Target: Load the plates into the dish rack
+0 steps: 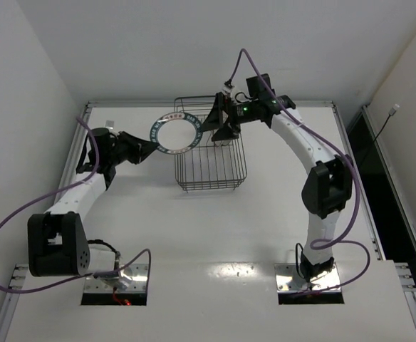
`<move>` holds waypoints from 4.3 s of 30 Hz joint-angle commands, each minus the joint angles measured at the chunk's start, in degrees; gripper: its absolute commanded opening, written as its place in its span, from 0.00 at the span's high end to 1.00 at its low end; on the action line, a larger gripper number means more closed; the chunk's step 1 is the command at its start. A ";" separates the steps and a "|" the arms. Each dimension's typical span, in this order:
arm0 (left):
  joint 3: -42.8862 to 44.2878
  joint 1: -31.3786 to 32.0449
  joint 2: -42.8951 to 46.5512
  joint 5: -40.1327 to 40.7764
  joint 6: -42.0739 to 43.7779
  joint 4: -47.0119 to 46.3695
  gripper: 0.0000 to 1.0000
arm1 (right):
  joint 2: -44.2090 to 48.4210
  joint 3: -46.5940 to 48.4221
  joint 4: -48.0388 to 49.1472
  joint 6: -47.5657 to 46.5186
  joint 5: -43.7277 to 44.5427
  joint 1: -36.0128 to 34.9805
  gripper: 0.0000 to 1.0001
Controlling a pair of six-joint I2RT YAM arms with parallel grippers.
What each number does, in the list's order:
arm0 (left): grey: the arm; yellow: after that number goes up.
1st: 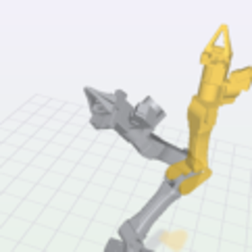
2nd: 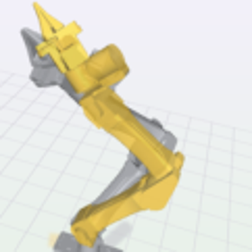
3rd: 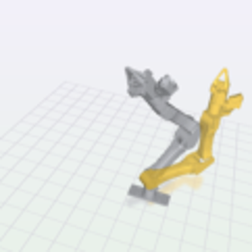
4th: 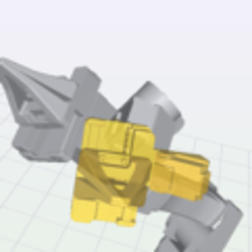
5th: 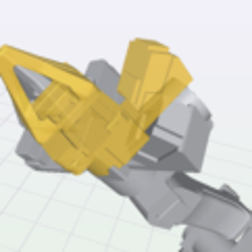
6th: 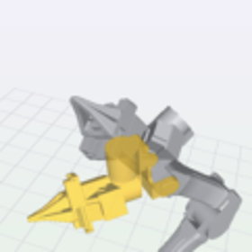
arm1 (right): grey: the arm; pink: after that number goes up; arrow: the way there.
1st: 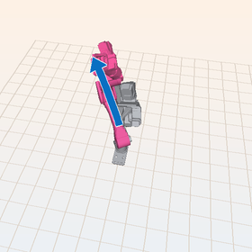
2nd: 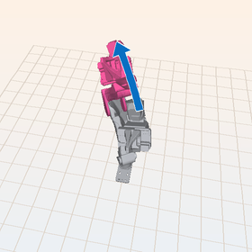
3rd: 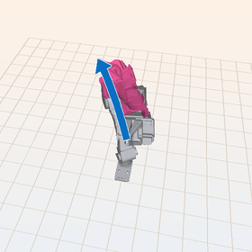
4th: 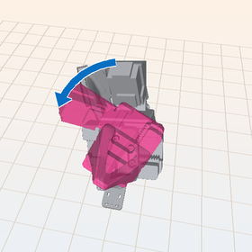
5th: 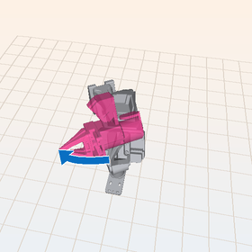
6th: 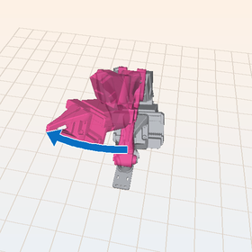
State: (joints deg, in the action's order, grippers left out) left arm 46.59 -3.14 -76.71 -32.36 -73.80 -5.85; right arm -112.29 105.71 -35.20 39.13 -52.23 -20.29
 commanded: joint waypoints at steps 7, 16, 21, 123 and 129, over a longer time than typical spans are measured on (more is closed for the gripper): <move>3.43 5.06 5.77 -2.18 -3.10 -3.65 1.00 | 0.49 -3.40 2.76 -0.20 0.82 1.31 0.17; 1.58 12.45 6.39 -1.13 -4.95 -6.72 1.00 | 1.11 -7.45 7.87 2.09 -0.43 0.26 0.69; 5.08 13.24 5.79 -1.13 -1.97 -1.39 0.77 | 1.64 -5.35 6.29 2.61 4.83 0.78 1.00; 28.57 18.87 3.39 19.07 38.56 37.31 0.17 | 37.31 -7.79 -30.10 -13.30 54.59 0.08 0.00; 13.81 18.87 17.81 21.64 33.73 32.58 0.15 | 41.27 -12.55 -30.45 -12.24 59.87 0.61 0.00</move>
State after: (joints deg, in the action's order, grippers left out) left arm 64.60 15.46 -63.40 -13.58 -37.85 30.02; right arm -70.52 95.33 -65.41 25.91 3.99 -20.25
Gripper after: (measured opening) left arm 0.846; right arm 0.994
